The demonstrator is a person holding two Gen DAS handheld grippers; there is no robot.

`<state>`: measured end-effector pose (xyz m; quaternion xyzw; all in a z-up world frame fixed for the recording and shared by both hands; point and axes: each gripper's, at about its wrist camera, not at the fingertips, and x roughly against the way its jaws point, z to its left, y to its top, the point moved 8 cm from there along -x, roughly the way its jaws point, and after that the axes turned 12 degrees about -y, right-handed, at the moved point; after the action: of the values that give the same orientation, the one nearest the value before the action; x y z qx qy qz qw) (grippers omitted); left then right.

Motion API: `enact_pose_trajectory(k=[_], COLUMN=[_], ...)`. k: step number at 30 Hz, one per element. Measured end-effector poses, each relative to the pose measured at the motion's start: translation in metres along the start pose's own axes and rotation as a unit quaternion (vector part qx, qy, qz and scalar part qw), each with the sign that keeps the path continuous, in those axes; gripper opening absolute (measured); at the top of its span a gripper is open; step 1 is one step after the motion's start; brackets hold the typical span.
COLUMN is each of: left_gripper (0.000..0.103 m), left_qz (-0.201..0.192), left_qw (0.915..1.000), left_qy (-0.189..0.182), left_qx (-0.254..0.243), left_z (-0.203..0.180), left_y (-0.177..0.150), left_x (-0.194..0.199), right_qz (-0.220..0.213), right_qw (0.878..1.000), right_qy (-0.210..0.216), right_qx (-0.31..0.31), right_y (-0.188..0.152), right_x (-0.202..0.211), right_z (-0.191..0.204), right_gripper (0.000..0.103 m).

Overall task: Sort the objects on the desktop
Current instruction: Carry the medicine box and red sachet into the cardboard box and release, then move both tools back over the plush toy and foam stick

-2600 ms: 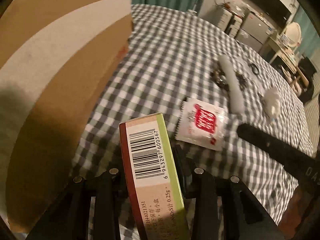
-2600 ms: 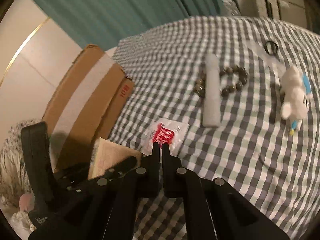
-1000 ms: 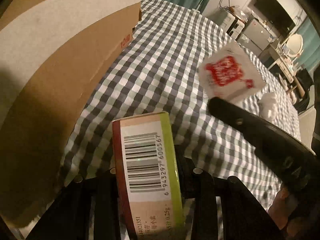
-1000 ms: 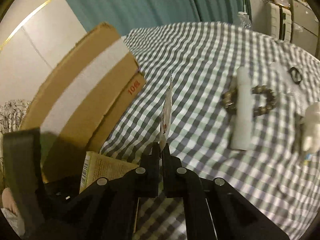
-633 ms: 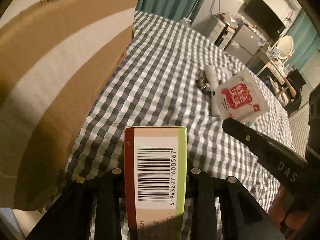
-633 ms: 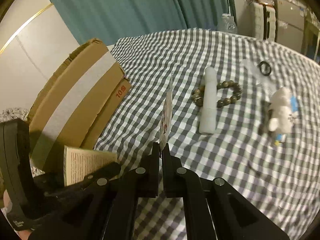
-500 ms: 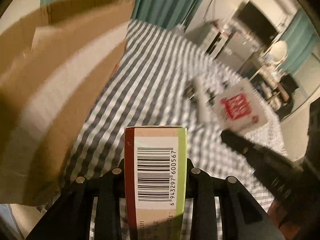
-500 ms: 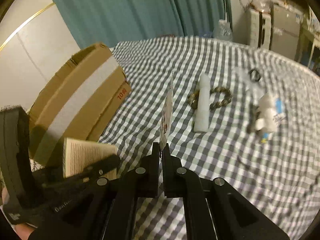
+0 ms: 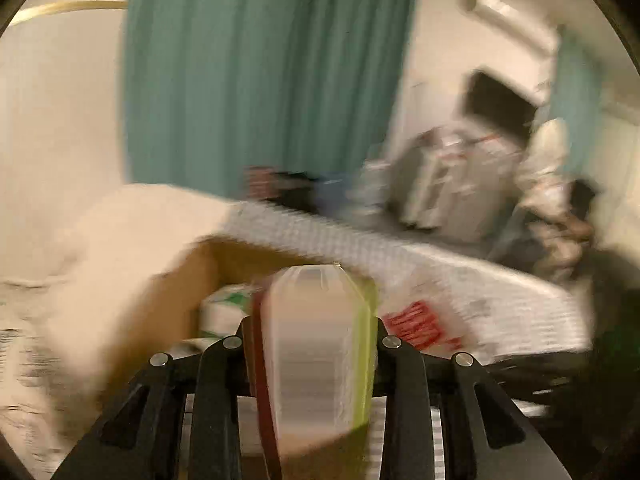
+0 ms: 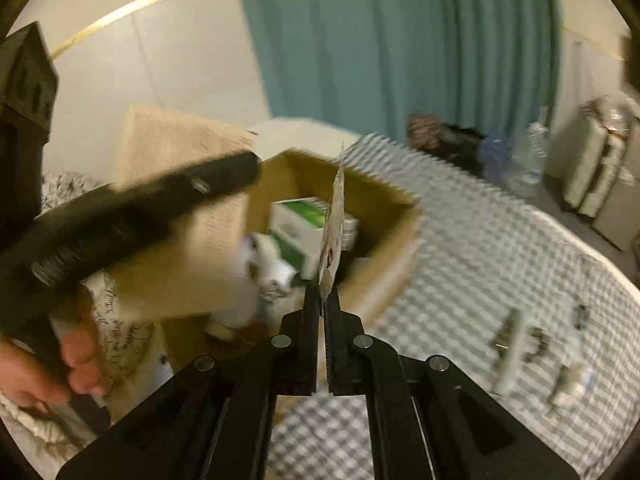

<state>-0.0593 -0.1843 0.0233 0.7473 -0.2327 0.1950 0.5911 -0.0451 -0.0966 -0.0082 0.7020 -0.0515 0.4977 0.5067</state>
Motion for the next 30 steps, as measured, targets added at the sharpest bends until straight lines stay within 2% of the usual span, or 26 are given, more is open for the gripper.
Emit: enact_pose_trajectory(k=[1,2,3,5,7,9,12,14,18,21,23,25,28,30], left_gripper=[0.033,0.038,0.046,0.088,0.097,0.1,0.102,0.102,0.102,0.103,0.103,0.103,0.103,0.103], left_qz=[0.011,0.02,0.028,0.042,0.043,0.035,0.037,0.039,0.013,-0.018,-0.028,-0.035,-0.019,0.015], left_qw=[0.9996,0.9992,0.9986,0.9969,0.997,0.9979,0.9983,0.9989,0.9982,0.9997,0.9996,0.9993,0.9984,0.9957], left_qy=[0.025,0.034,0.043,0.058,0.047,0.02,0.014,0.013,0.056,0.016,-0.006,-0.006,-0.02,-0.041], left_qx=[-0.001,0.003,0.012,0.032,0.045,0.051,0.043,0.022,-0.019,-0.01,-0.003,-0.011,-0.05,-0.081], left_z=[0.016,0.026,0.038,0.055,0.057,0.05,0.034,0.018,-0.007,-0.037,-0.057,-0.085,-0.13,-0.167], left_y=[-0.008,-0.015,-0.022,-0.032,-0.034,-0.033,-0.036,-0.035,-0.024,-0.014,-0.008,-0.006,-0.011,-0.021], left_x=[-0.007,-0.011,-0.018,-0.028,-0.034,-0.037,-0.034,-0.031,-0.014,0.002,0.005,0.003,-0.017,-0.044], right_qz=[0.007,0.012,0.017,0.016,-0.013,-0.033,-0.035,-0.023,0.018,0.019,0.017,0.01,-0.002,-0.006], right_qw=[1.0,1.0,1.0,0.999,0.997,0.994,0.989,0.985,0.978,0.967,0.959,0.957,0.956,0.952], right_qy=[0.0,-0.008,-0.016,-0.044,-0.077,-0.102,-0.147,-0.167,-0.181,-0.203,-0.215,-0.205,-0.197,-0.209], right_qx=[0.002,0.003,0.005,0.01,0.02,0.025,0.005,-0.025,-0.099,-0.155,-0.182,-0.205,-0.217,-0.224], right_y=[0.002,0.003,0.002,-0.003,-0.006,-0.015,-0.039,-0.06,-0.105,-0.137,-0.146,-0.146,-0.144,-0.147], right_x=[-0.01,-0.017,-0.02,-0.021,-0.007,0.012,0.035,0.051,0.067,0.083,0.09,0.092,0.085,0.076], right_z=[0.007,0.011,0.012,0.003,-0.014,-0.041,-0.096,-0.135,-0.207,-0.252,-0.271,-0.282,-0.295,-0.308], right_gripper=[0.002,0.006,0.03,0.066,0.067,0.067,0.075,0.076,0.076,0.076,0.076,0.076,0.076,0.076])
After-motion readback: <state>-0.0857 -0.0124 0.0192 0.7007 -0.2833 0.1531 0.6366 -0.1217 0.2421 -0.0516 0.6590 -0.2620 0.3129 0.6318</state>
